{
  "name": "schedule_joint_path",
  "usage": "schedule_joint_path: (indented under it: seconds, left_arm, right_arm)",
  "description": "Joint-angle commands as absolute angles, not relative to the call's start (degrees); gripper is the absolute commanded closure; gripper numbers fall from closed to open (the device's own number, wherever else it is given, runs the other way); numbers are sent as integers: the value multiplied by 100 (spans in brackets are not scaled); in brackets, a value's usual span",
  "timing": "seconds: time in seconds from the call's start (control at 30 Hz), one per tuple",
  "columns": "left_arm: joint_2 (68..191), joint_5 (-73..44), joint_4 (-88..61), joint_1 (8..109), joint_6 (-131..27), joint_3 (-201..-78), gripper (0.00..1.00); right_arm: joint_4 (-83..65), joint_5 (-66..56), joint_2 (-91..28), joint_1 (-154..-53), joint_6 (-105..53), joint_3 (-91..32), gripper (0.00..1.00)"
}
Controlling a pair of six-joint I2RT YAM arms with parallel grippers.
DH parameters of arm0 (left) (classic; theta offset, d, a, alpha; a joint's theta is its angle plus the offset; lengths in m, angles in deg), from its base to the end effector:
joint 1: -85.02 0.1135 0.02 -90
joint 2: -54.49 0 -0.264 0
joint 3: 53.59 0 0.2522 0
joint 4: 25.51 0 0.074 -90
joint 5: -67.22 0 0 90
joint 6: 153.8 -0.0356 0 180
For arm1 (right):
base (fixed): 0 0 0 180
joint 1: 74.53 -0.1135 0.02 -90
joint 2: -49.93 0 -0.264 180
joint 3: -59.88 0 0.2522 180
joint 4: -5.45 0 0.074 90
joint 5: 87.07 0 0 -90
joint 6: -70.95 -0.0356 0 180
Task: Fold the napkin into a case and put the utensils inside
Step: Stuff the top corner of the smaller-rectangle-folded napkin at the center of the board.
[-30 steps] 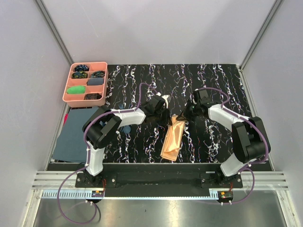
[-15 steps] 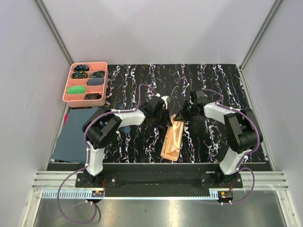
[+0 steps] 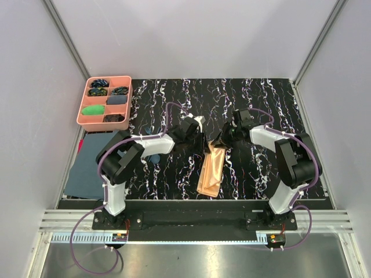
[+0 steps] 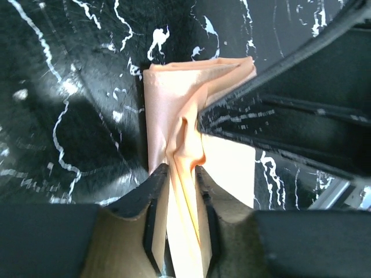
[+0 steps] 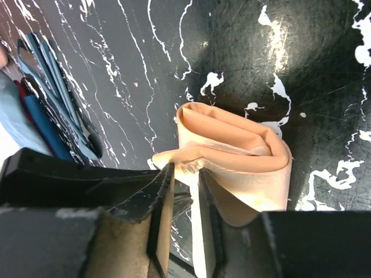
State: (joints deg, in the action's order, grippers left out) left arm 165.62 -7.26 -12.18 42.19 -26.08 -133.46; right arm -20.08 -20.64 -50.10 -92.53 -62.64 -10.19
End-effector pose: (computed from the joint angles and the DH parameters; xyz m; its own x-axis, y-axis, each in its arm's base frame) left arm 0.2927 -0.2843 0.1528 -0.8935 0.0244 -0.4484 0.3137 0.7485 -0.5843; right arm 0.3236 0.1201 0.1597 -0.9115 0.3683 -0.1832 0.1792 0.7562 0.6293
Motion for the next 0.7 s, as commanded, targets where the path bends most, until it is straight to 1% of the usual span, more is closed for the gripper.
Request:
schedule_joint_path:
  seconds: [0.0, 0.1, 0.2, 0.23, 0.27, 0.37, 0.67]
  left_arm:
    - [15935, -916, -1553, 4345, -2565, -13178, 69]
    - [15943, -837, -1711, 4450, -2495, -13134, 64]
    - [16065, -670, -1816, 4520, -2442, -13195, 63]
    - [16110, -574, -1843, 4521, -2442, -13230, 63]
    - [16180, -512, -1843, 4521, -2442, -13335, 63]
    - [16408, -389, -1956, 4521, -2399, -13397, 64]
    - [16584, -64, -2562, 4477, -2249, -13354, 64]
  right_arm:
    - [-1824, -2097, -4675, -9263, -6290, -1039, 68]
    - [-1824, -2115, -4667, -9263, -6325, -1013, 66]
    - [-1807, -2106, -4631, -9263, -6352, -986, 64]
    - [-1807, -2115, -4640, -9263, -6369, -986, 63]
    - [-1807, -2106, -4640, -9263, -6370, -978, 60]
    - [-1807, -2115, -4666, -9263, -6378, -978, 57]
    - [-1754, -2106, -4728, -9263, -6449, -978, 54]
